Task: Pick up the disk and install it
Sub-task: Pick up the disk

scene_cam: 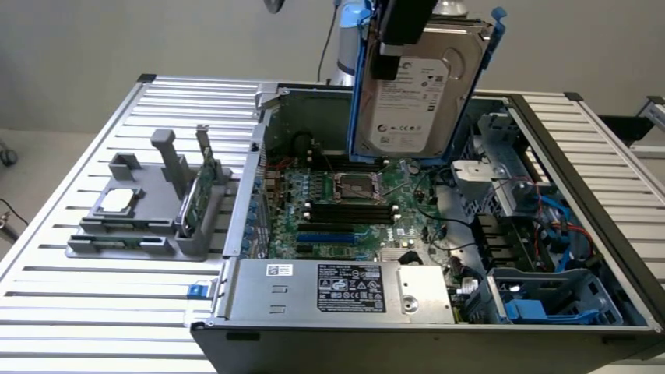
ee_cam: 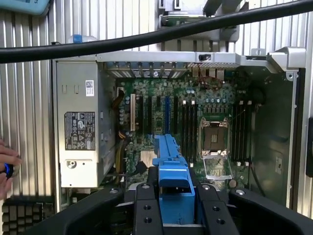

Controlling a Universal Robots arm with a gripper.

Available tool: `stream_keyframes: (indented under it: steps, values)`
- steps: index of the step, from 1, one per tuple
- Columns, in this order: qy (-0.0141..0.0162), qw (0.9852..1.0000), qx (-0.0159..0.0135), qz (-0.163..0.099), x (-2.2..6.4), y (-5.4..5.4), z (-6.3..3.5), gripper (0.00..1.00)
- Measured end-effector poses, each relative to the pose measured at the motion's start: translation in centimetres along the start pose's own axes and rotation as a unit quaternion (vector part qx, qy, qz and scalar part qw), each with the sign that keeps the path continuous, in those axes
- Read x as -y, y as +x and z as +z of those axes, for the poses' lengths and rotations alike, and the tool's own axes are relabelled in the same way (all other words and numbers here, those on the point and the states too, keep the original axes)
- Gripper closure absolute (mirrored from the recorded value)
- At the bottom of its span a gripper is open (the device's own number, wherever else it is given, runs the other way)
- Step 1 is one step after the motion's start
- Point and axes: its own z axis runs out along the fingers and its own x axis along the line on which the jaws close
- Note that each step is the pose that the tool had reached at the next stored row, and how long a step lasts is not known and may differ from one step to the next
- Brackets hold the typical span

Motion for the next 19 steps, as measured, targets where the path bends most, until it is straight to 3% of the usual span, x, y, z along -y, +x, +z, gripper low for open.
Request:
stream_keyframes:
  steps: [19]
  values:
    - [0.0000, 1.0000, 0.0001, 0.000, 5.24, 5.7, 0.90, 0.67]
